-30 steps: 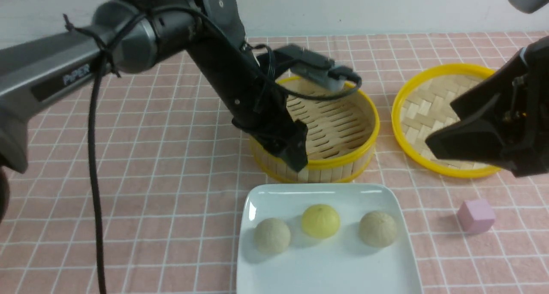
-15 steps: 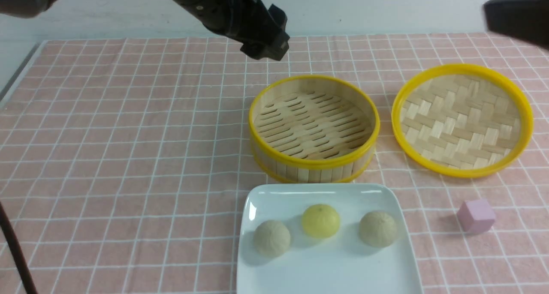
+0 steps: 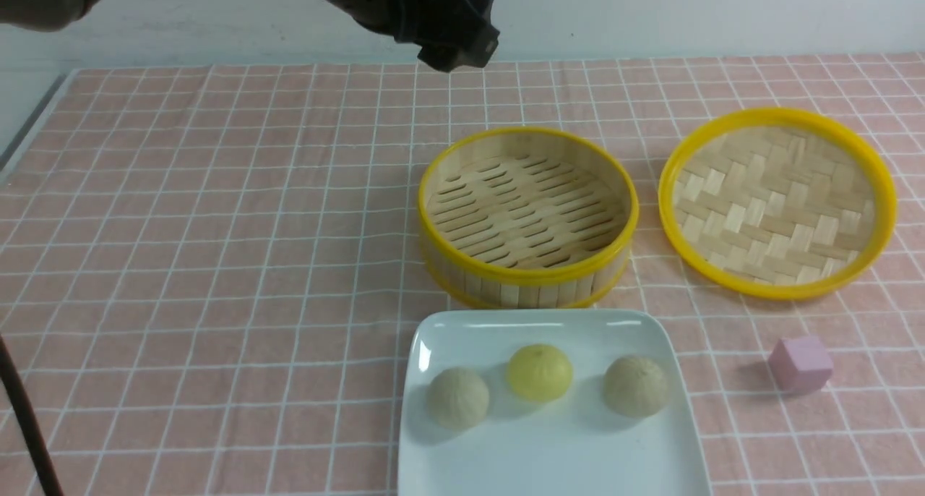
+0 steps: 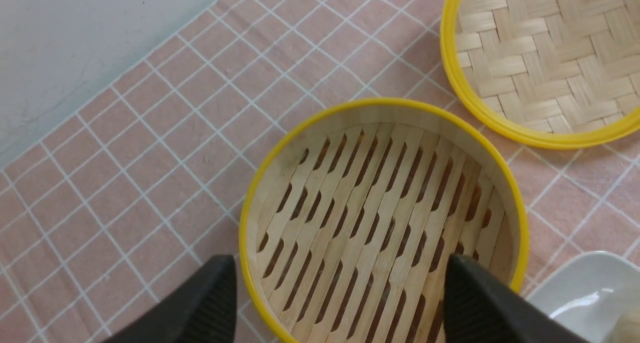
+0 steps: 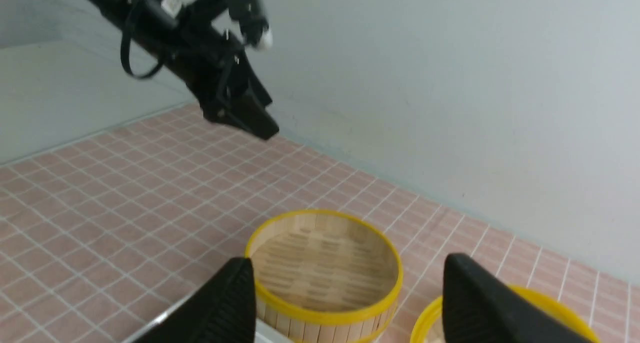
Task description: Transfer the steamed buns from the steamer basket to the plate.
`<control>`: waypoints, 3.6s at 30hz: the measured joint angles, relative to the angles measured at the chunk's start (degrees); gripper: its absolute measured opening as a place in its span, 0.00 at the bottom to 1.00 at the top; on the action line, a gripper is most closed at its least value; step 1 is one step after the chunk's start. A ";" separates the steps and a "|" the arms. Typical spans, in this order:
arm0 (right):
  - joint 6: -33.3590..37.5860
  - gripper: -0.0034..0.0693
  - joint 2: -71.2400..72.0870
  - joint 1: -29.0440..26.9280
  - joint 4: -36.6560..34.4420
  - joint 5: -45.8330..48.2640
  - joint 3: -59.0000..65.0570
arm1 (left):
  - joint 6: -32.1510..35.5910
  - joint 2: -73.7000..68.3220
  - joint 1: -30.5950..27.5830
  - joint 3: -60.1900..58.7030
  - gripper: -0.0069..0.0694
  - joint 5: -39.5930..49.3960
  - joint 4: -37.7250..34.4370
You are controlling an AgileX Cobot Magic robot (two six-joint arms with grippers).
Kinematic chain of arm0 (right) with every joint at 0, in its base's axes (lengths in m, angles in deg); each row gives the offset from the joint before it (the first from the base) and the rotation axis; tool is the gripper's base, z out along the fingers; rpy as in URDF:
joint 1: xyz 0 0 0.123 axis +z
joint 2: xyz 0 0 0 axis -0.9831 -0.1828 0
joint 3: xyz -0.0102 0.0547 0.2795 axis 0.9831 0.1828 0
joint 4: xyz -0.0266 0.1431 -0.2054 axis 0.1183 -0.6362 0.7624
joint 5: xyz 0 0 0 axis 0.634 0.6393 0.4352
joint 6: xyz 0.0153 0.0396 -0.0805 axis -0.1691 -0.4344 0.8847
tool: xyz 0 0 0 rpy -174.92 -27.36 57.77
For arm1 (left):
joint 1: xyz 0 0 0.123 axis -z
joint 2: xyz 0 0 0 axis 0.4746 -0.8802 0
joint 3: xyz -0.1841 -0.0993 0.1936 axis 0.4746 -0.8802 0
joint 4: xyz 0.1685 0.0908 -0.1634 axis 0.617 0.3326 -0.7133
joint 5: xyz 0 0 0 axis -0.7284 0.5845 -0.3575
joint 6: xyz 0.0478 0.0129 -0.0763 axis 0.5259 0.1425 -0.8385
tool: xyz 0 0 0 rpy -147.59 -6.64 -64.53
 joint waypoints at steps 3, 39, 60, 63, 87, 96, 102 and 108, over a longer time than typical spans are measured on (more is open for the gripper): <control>-0.81 0.73 2.63 0.00 0.00 -4.66 8.62 | 0.00 0.00 0.00 0.00 0.81 -0.10 -0.87; -1.33 0.73 5.58 0.00 0.00 -29.38 36.00 | 0.10 0.00 0.00 0.00 0.81 -2.10 -2.42; -1.33 0.73 5.74 -21.62 0.00 -26.36 36.37 | 0.10 0.00 0.00 0.00 0.71 -2.26 -2.67; -1.33 0.73 5.88 -25.54 0.00 -26.90 38.28 | 0.10 0.00 0.00 0.00 0.70 -2.26 -2.67; -1.33 0.73 20.71 -28.51 -1.83 -16.18 52.49 | 0.10 0.00 0.00 0.00 0.70 -2.26 -2.67; -1.33 0.73 20.71 -28.51 -1.34 -19.57 56.81 | 0.10 0.00 0.00 0.00 0.70 -2.26 -2.67; -1.33 0.73 20.71 -28.51 0.30 -22.29 57.41 | 0.10 -0.25 0.00 0.00 0.70 -2.26 -2.67; -1.33 0.73 20.71 -28.51 3.71 -22.29 57.41 | 0.10 -0.90 0.00 0.00 0.70 -2.26 -2.67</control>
